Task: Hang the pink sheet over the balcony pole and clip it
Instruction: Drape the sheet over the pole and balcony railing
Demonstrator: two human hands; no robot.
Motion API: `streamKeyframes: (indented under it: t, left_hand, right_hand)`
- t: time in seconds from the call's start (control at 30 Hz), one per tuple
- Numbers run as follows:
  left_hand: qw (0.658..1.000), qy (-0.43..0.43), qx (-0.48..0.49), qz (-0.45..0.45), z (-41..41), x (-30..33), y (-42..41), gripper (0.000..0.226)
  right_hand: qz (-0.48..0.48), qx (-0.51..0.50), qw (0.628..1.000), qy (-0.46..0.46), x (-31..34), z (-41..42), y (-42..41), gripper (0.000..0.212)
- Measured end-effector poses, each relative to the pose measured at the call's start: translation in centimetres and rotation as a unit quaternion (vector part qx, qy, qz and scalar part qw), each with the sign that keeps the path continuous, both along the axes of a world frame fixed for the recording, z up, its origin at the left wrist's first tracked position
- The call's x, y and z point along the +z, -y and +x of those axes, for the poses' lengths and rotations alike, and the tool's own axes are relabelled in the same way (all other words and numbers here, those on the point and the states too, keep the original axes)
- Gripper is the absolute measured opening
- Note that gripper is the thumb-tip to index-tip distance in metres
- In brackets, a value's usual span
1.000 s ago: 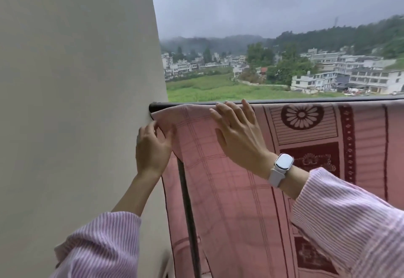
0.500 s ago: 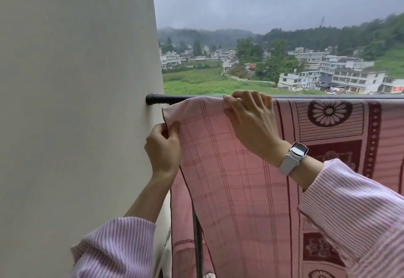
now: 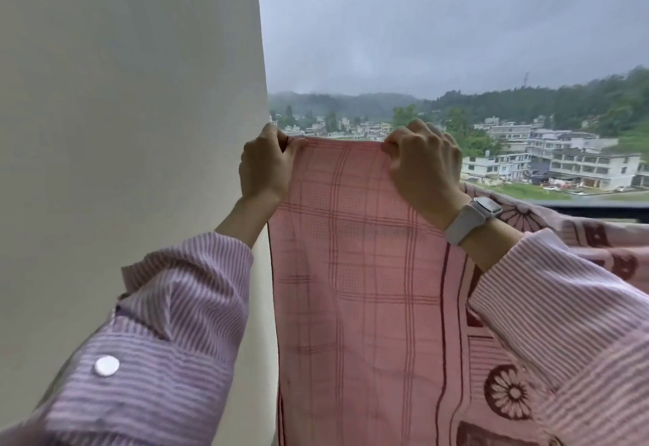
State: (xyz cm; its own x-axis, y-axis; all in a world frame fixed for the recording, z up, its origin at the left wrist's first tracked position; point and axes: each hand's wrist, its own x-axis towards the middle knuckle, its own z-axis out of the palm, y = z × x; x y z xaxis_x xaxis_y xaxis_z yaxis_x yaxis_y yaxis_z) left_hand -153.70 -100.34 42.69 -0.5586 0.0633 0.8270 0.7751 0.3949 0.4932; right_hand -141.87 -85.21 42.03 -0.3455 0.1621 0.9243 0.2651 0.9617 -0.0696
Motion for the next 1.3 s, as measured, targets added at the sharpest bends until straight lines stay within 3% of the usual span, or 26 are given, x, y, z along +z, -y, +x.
streamKeyframes:
  t: [0.1, 0.17, 0.2, 0.37, 0.47, 0.57, 0.63, 0.83, 0.93, 1.07, 1.2, 1.3]
  left_hand:
    - [0.984, 0.088, 0.006, -0.157, -1.1, 0.1, -2.1, 0.038]
    - [0.956, 0.142, -0.011, -0.255, -1.1, -1.6, -2.6, 0.037]
    - [0.953, 0.158, -0.019, -0.258, -0.9, -2.6, -2.5, 0.037]
    - [0.979, 0.164, -0.115, -0.044, 0.7, -5.6, 0.0, 0.035]
    - [0.967, 0.184, -0.174, 0.000, 1.7, -8.2, 1.9, 0.038]
    - [0.947, 0.268, -0.174, 0.027, 1.6, -11.1, 3.2, 0.061]
    - [0.932, 0.307, -0.185, 0.059, 1.9, -12.3, 3.8, 0.049]
    - [0.946, 0.253, -0.130, 0.158, 2.6, -11.7, 4.2, 0.016]
    - [0.957, 0.222, -0.106, 0.153, 2.1, -11.0, 4.0, 0.013]
    - [0.974, 0.155, -0.097, 0.135, 2.3, -8.1, 3.0, 0.025]
    - [0.966, 0.199, -0.090, 0.135, 0.6, -4.6, 0.8, 0.030]
    - [0.954, 0.243, -0.149, 0.089, 0.7, -4.3, -0.2, 0.040]
  right_hand:
    - [-0.005, -0.047, 0.995, 0.092, 0.3, -0.6, -0.5, 0.018]
    - [-0.010, -0.017, 0.990, 0.141, -0.8, -0.4, -0.6, 0.020]
    - [0.003, 0.015, 0.989, 0.144, -1.6, -0.1, -0.4, 0.021]
    - [0.112, 0.096, 0.980, 0.136, -6.3, 1.7, 1.3, 0.028]
    - [0.122, 0.085, 0.982, 0.115, -7.8, 2.0, 1.1, 0.027]
    - [0.086, 0.089, 0.989, 0.083, -8.0, 2.6, 1.0, 0.027]
    - [0.052, 0.089, 0.993, 0.063, -8.2, 2.8, 1.2, 0.025]
    - [-0.035, 0.087, 0.995, 0.030, -8.1, 2.7, 2.0, 0.012]
    - [-0.042, 0.072, 0.996, 0.027, -7.8, 2.8, 2.0, 0.014]
    - [-0.041, 0.024, 0.999, 0.004, -5.6, 2.5, 1.0, 0.015]
    - [-0.066, -0.020, 0.998, -0.012, -2.7, 1.0, 0.4, 0.017]
    - [-0.085, -0.046, 0.995, 0.020, -1.8, 0.3, -0.4, 0.018]
